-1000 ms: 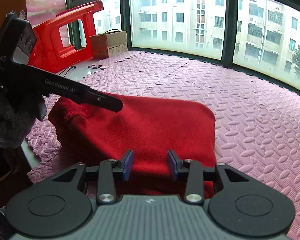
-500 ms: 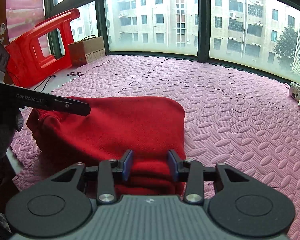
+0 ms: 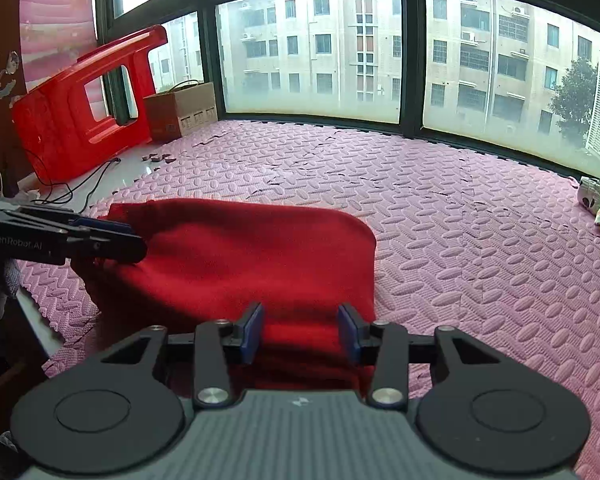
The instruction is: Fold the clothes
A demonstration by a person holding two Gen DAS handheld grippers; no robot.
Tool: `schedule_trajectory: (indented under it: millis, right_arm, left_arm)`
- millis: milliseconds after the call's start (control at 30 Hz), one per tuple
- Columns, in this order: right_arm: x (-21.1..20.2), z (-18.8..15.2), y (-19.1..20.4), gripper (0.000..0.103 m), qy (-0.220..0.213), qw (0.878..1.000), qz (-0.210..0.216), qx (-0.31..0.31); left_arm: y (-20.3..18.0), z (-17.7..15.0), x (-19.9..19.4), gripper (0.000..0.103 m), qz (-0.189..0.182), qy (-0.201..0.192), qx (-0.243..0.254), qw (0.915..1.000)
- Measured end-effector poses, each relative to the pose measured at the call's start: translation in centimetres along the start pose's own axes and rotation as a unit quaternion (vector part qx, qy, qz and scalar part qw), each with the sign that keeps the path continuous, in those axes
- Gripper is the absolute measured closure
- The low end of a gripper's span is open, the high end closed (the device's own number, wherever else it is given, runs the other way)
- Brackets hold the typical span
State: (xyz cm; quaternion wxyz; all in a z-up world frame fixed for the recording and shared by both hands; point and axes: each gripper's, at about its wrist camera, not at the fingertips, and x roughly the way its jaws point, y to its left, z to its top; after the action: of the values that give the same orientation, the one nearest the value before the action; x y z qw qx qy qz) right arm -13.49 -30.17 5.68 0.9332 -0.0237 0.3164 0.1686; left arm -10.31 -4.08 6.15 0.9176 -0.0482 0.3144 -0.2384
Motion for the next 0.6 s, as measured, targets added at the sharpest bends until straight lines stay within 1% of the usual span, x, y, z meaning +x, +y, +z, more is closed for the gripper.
schedule_trajectory:
  millis: [100,167,233,300,367,467,533,600]
  right_arm:
    - [0.6,0.7,-0.2,0.059,-0.005,1.0,0.004,0.004]
    - [1.5,0.9,-0.4,0.058,-0.001,1.0,0.008,0.01]
    - [2.3,0.7,-0.4,0.057,0.014,1.0,0.01,0.013]
    - [2.5,0.8,-0.3,0.057,0.018,1.0,0.012,0.004]
    - [2.6,1.0,-0.3,0.053,0.021,1.0,0.016,-0.003]
    - [3.0,2.3,-1.1,0.052,0.014,1.0,0.017,0.004]
    - [4.0,3.3,-1.7,0.052,0.008,1.0,0.012,0.009]
    - [5.4,4.1,-2.2,0.051,0.012,1.0,0.007,0.016]
  left_arm:
    - [0.1,0.3,-0.5,0.057,0.007,-0.014,-0.011,0.9998]
    - [0.2,0.7,-0.2,0.057,0.009,-0.014,-0.014,0.9998]
    - [0.3,0.9,0.3,0.057,0.018,-0.008,-0.018,0.9997]
    - [0.7,0.9,0.4,0.057,0.016,-0.004,-0.025,0.9996]
    - [1.1,1.0,0.3,0.057,0.01,-0.003,-0.033,0.9994]
    - [1.5,1.1,0.1,0.057,0.008,-0.006,-0.048,0.9988]
    - [1.7,1.2,0.0,0.057,0.01,-0.008,-0.06,0.9981]
    - [1.9,1.1,-0.1,0.056,0.018,-0.01,-0.068,0.9974]
